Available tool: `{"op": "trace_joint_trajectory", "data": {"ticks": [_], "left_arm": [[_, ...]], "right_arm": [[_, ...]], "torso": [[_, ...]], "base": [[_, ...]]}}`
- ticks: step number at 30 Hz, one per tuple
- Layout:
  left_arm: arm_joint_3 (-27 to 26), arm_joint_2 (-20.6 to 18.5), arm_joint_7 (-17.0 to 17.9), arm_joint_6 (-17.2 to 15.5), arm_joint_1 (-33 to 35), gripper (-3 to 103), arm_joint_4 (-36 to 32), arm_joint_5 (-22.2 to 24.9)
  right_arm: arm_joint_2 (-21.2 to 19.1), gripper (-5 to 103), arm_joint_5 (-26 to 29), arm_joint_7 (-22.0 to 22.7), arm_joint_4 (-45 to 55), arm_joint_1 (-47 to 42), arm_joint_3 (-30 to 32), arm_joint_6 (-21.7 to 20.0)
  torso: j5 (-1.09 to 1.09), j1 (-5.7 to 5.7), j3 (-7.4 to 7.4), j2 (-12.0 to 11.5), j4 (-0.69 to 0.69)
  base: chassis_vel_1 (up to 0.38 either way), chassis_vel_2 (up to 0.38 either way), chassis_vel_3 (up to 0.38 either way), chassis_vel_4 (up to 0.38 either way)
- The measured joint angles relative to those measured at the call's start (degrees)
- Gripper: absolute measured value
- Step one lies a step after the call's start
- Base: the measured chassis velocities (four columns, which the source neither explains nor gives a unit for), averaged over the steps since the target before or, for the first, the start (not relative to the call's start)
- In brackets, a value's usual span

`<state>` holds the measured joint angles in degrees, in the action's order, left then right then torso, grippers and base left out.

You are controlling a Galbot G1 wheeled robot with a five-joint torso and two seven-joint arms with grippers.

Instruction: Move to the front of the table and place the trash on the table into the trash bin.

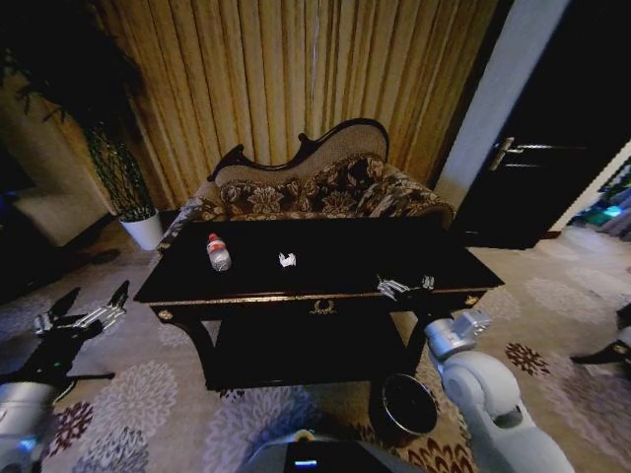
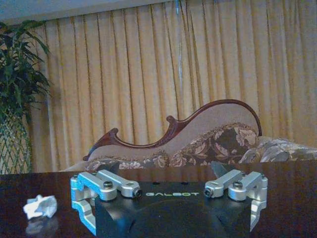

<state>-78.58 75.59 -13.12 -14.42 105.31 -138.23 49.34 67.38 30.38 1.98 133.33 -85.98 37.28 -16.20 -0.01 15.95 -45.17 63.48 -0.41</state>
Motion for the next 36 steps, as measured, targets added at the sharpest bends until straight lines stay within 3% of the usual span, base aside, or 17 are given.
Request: {"op": "trace_joint_trajectory", "data": {"ticks": [5,11,16,21,23,26,36], "left_arm": [[0.0,0.1,0.0,0.1,0.0,100,0.0,0.0],[0.0,0.0,-0.1,0.1,0.1,100,0.0,0.0],[-0.1,-0.1,-0.2,0.7,0.3,100,0.4,0.0],[-0.1,0.0,-0.5,0.9,0.6,100,0.6,0.1],[-0.1,0.1,-0.5,0.9,0.5,100,1.0,0.0],[0.1,0.3,-0.5,0.9,0.3,100,1.2,-0.1],[-0.1,0.9,-0.5,0.9,0.4,100,0.7,-0.4]], "right_arm": [[-0.2,100,-0.3,-0.2,-0.5,-0.3,-0.3,0.8],[-1.3,100,-2.2,-3.5,-1.4,-0.5,-0.3,1.0],[-3.5,100,0.3,-4.7,-1.8,0.5,-1.6,0.5],[-9.1,100,6.4,-4.8,-3.2,3.4,-3.6,-0.4],[-14.5,100,11.7,-4.9,-3.3,4.7,-4.4,-0.7],[-17.9,100,15.0,-5.0,-3.1,5.4,-5.0,-0.7],[-24.8,100,20.4,-5.0,-3.3,9.6,-10.3,-0.7]], "torso": [[0.0,0.01,-0.01,0.0,0.0],[0.0,0.02,0.0,0.0,0.0],[0.01,-0.03,0.02,0.0,0.0],[0.01,-0.01,0.0,0.0,0.01],[0.0,0.0,0.0,0.0,0.01],[0.0,0.0,0.0,0.0,0.0],[0.0,0.0,0.0,0.0,0.0]], "base": [[-0.096,0.107,0.119,-0.125],[-0.023,0.037,0.027,-0.031],[0.0,0.0,0.0,0.0],[0.0,0.0,0.0,0.0],[0.0,0.0,0.0,0.0],[0.0,0.0,0.0,0.0],[0.0,0.0,0.0,0.0]]}}
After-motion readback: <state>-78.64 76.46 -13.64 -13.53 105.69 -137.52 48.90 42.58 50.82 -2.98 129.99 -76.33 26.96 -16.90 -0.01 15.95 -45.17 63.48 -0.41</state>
